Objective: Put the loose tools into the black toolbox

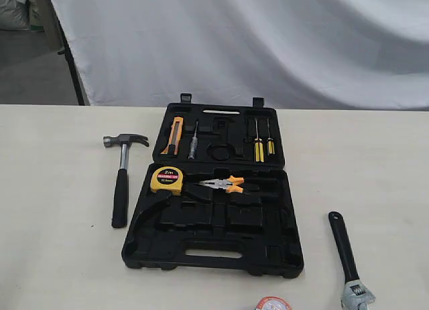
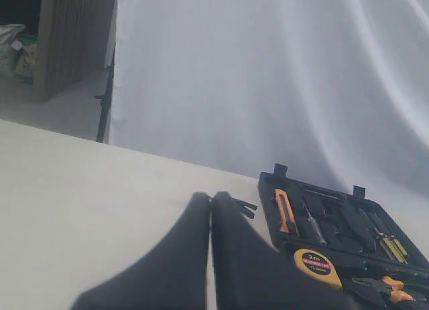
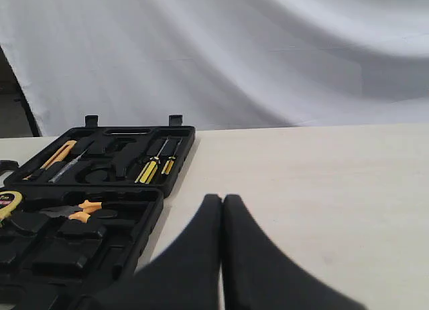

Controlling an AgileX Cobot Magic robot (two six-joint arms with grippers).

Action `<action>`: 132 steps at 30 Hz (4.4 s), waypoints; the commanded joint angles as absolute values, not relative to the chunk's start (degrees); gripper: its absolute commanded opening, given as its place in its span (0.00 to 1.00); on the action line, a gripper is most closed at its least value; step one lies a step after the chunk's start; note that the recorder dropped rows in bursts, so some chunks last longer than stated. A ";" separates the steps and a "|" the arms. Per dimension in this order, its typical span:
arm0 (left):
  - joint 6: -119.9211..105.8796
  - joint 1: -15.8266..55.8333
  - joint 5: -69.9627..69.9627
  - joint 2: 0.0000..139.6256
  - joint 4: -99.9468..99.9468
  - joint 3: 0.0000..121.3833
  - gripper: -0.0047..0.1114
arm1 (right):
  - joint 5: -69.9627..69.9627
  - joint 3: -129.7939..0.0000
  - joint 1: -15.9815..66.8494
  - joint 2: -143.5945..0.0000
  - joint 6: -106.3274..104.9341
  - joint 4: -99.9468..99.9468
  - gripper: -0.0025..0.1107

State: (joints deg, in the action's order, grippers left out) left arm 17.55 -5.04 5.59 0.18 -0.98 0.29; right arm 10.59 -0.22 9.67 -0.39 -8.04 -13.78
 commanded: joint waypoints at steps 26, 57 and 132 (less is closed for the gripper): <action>17.82 -4.81 5.08 0.00 -0.84 0.44 0.05 | 5.89 0.00 9.28 0.00 -8.09 -13.78 0.02; 17.82 -4.81 5.08 0.00 -0.84 0.44 0.05 | 0.31 -0.94 14.76 -22.86 -7.28 -21.92 0.02; 17.82 -4.81 5.08 0.00 -1.33 0.44 0.05 | 4.64 -28.62 50.24 -94.87 -16.74 -25.40 0.02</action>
